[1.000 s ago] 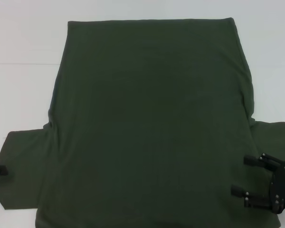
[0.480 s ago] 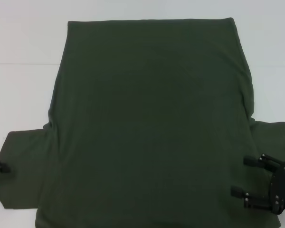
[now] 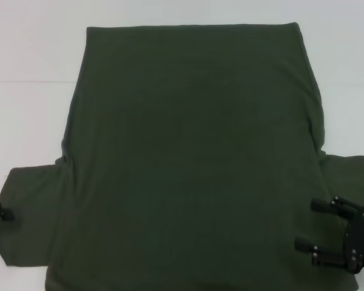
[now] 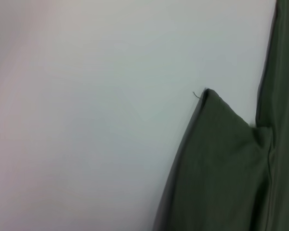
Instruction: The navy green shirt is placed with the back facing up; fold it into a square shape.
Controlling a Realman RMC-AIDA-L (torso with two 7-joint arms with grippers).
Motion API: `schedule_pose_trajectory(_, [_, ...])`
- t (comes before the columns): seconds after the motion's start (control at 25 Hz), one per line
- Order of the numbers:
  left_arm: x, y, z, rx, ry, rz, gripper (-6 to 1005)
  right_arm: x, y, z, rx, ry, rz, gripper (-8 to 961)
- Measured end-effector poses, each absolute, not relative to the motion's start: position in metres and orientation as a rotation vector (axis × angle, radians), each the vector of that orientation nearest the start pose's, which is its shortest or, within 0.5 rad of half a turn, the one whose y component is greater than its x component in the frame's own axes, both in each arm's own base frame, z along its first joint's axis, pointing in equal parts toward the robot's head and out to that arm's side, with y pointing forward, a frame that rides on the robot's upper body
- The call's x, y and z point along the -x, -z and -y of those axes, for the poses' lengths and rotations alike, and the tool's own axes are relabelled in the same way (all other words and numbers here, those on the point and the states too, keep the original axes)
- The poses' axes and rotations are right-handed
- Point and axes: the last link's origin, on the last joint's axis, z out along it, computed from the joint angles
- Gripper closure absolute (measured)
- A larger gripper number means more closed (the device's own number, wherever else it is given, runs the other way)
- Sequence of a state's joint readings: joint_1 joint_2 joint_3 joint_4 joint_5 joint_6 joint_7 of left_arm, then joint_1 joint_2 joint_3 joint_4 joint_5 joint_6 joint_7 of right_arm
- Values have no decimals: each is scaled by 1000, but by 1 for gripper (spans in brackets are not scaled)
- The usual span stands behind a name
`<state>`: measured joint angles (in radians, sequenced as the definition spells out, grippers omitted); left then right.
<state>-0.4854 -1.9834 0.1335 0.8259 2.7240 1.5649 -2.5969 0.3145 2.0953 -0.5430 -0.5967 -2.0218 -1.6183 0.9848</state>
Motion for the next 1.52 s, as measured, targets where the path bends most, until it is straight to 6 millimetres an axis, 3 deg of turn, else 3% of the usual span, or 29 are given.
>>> schedule_pose_trajectory(0.84, [373,-84,-300,-2075,-455,-2776,173,-326,0,-257,2586,-695,-464,28])
schedule_pose_trajectory(1.08, [373,-86,-305,-2115,-434,-2778,378,-325,-1,-257,2588,-702,-459,28])
schedule_pose_trajectory(1.52, [372,-87,-306,-2130,-403,-2782,868,-325,-2,-256,2588,-709,-455,29])
